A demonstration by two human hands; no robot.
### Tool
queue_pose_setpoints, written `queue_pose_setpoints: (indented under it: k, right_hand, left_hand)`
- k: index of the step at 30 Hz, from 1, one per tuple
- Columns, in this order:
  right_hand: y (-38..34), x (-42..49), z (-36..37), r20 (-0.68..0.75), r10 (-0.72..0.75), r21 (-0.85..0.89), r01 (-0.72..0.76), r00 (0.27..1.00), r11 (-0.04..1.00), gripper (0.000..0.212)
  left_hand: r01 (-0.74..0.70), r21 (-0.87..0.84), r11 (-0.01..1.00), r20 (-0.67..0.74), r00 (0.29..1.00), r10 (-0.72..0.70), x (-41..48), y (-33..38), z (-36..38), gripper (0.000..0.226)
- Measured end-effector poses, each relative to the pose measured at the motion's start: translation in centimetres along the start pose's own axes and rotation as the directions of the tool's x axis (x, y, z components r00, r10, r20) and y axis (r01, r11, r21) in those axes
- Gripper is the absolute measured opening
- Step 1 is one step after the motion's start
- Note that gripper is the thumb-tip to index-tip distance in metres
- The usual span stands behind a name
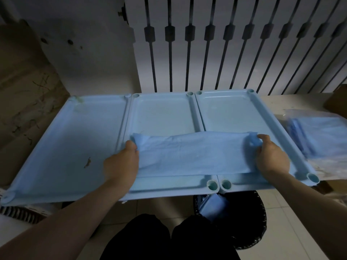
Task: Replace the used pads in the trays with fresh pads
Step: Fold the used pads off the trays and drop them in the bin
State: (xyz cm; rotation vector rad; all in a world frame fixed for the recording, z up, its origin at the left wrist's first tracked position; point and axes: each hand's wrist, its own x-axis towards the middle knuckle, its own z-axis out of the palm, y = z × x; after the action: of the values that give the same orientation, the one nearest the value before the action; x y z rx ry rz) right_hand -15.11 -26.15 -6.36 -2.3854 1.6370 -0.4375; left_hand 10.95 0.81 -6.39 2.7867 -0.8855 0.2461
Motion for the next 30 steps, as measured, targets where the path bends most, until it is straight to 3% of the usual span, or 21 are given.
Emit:
queue_pose_setpoints:
  k: [5, 15, 23, 30]
  right_hand:
    - [1.8, 0.8, -1.0, 0.019, 0.161, 0.016, -0.161, 0.987, 0.987, 0.041]
    - [1.3, 1.0, -0.7, -0.011, 0.154, 0.063, -0.153, 0.988, 0.986, 0.037]
    - [0.9, 0.6, -0.7, 0.088, 0.086, -0.117, -0.075, 0.992, 0.990, 0.047]
    - [1.0, 0.5, -0.6, 0.105, 0.072, -0.160, -0.055, 0.992, 0.986, 0.048]
  left_hand:
    - [-0.049, -0.002, 0.999, 0.026, 0.998, 0.049, 1.6, 3.0, 1.4, 0.023]
    - [-0.009, 0.007, 1.000, 0.007, 1.000, 0.009, 1.7, 2.3, 1.9, 0.023]
    - [-0.155, 0.249, 0.956, 0.149, 0.981, 0.121, 0.6, 2.8, 1.7, 0.046]
    - [-0.110, 0.201, 0.973, 0.173, 0.982, 0.075, 0.5, 3.0, 1.6, 0.055]
